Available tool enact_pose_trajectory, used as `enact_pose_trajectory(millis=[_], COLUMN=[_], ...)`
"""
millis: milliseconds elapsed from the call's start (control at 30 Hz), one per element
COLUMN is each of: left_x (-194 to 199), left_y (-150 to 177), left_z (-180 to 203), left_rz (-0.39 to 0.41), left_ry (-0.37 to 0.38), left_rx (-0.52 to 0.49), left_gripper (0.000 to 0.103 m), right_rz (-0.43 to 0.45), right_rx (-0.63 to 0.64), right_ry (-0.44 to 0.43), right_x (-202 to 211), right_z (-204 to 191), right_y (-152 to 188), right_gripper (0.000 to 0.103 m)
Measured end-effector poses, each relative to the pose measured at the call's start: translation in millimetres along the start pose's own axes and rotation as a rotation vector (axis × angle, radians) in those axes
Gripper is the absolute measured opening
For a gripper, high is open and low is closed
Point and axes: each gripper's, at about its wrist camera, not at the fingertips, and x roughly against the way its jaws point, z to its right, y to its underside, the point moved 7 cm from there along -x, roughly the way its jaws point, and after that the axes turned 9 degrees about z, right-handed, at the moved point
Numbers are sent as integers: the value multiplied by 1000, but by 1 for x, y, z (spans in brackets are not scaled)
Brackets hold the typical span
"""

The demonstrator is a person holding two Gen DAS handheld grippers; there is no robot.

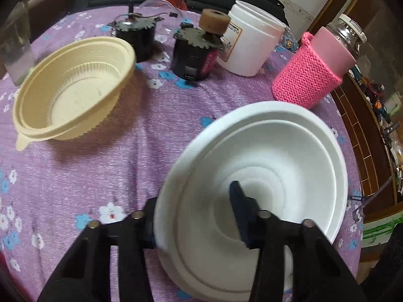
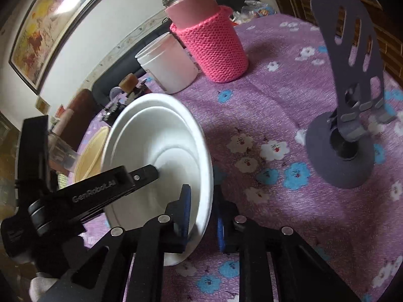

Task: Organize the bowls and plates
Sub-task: 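Grasp the second white bowl's rim with both grippers, then lift and carry the white bowl over the stack with both grippers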

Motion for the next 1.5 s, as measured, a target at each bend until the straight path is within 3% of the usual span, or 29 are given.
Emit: enact_pose_trajectory(millis=[300,600,900,1133,1300,1500], left_x=[40,137,238,300,317,311], left_y=[21,41,73,96,115,132], left_z=[-30,-67,-148,-225,-272,-297], left_rz=[20,136,207,257,253,217], left_ry=[-15,16,-50,-137,-180,-178], left_rx=[43,136,218,320,396,439], left_gripper=[27,29,33,38,38,38], right_rz=[3,10,-36,-112,-197,-229], right_rx=[72,214,308,426,487,540], right_ry=[-66,-208,-390,-486,-503,-463], right_x=[12,44,90,101,88,75], right_z=[-25,-89,-190,-278,-319,-337], right_y=[11,42,86,135,170,196], right_gripper=[17,17,18,18,18,18])
